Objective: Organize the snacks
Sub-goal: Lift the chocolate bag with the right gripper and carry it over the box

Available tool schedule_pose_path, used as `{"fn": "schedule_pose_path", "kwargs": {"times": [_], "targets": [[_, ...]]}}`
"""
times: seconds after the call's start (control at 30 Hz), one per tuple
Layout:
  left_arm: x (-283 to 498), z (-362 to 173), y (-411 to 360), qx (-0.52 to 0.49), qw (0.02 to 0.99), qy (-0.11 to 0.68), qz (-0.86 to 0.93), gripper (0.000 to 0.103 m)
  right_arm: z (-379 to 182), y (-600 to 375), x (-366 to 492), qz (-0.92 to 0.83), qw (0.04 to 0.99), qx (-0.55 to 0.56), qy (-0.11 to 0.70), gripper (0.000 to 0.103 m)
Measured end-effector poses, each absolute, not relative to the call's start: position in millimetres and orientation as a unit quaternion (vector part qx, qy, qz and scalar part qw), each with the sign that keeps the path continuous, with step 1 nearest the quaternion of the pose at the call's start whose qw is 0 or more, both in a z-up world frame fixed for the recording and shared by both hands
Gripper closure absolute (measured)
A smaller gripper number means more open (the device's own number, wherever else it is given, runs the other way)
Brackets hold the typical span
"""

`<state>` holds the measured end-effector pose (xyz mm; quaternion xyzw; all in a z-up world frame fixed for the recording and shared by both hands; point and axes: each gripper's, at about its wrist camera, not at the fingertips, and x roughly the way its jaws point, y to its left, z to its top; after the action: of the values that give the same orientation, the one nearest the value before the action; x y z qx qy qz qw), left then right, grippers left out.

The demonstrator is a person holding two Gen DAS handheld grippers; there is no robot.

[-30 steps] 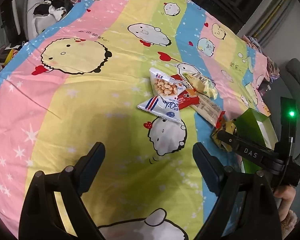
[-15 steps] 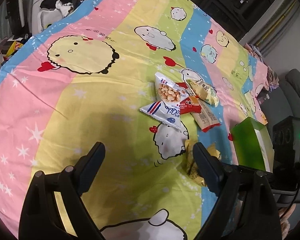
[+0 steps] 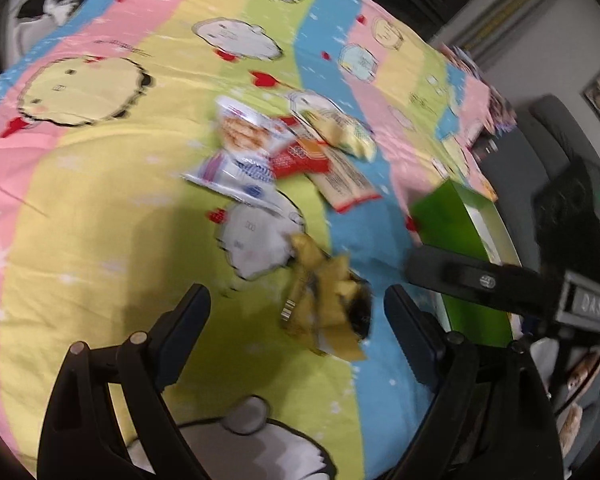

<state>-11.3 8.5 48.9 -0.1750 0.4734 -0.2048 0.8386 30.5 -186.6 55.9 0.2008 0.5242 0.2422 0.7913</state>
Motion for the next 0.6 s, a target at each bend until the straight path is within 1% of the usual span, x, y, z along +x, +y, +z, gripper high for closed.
{"fn": "schedule_pose_path", "kwargs": {"times": [0.1,0.17,0.3,0.37,0.6], "targets": [[-12,42,-7,-0.165,0.830,0.484,-0.221,0.021,45,-179,32,0.251,0.780,0.201,0.538,0.034],[-12,37,-13,-0.158,0.827,0.491,-0.224,0.030,38,-175,34,0.254,0.771,0.203,0.547,0.034],[-11,29,-20,-0.153,0.822,0.501,-0.225,0.040,27,-166,38,0.258,0.761,0.202,0.560,0.034],[-11,29,-21,-0.143,0.826,0.499,-0.219,0.047,24,-165,39,0.257,0.761,0.200,0.562,0.037],[-14,29,-24,-0.126,0.837,0.487,-0.214,0.049,24,-165,40,0.258,0.767,0.194,0.554,0.047]]}}
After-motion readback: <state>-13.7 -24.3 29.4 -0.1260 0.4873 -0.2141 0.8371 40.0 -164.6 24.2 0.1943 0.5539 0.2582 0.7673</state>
